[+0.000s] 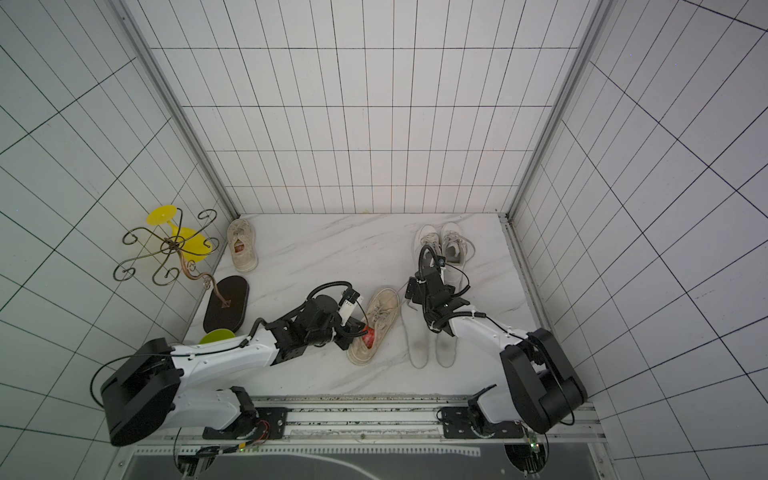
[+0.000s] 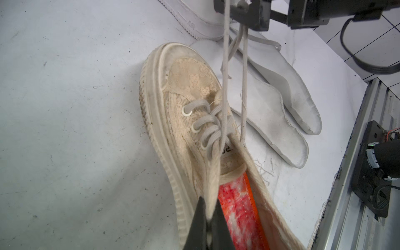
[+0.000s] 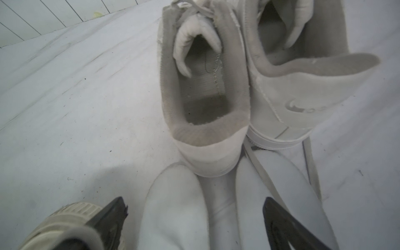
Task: Remove the insole from the shoe
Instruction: Untie the shoelace on the shoe.
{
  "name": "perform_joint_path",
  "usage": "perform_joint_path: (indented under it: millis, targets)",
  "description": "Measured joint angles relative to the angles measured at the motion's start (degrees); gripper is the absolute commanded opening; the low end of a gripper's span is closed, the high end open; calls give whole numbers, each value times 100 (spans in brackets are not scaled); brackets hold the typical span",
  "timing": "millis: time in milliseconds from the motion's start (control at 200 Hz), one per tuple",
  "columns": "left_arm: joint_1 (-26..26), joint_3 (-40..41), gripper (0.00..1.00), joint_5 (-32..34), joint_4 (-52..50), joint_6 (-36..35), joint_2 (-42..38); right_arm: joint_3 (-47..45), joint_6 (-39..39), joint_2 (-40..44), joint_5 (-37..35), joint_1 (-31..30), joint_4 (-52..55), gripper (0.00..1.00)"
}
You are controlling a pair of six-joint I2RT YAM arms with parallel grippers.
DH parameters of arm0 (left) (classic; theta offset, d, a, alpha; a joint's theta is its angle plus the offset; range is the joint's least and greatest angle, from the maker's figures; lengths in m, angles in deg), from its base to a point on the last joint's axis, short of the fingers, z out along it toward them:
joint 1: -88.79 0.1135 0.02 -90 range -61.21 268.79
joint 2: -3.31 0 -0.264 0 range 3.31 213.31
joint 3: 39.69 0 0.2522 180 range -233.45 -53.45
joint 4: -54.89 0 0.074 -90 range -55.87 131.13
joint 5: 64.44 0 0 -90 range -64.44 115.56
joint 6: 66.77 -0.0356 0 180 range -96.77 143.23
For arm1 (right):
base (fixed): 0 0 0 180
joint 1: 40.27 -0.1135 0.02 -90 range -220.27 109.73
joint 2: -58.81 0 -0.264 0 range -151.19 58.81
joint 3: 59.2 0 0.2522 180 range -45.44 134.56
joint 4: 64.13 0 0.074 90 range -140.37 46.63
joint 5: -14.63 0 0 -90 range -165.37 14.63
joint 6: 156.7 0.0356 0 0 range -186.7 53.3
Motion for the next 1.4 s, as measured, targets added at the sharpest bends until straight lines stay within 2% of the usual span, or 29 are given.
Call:
perform_joint_path:
  millis: [280,535,735,1025,1219,1399]
  targets:
    - [0,11,0,66,-50,-24,-33,511,63,286,90,901,570,98]
    - [-4,11,0,407,-120,2,-44,627,11,728,240,931,769,96]
    - [142,24,0,879,-249,175,-72,627,-223,758,625,-7,861,92]
    - [1040,415,0,922,-243,601,-518,614,-256,542,1563,-1532,455,81]
    - [1102,426,0,802,-199,721,-529,625,-212,-221,1941,-2146,101,77]
    - [1102,426,0,599,-83,752,-485,632,-177,-791,2022,-2452,79,73]
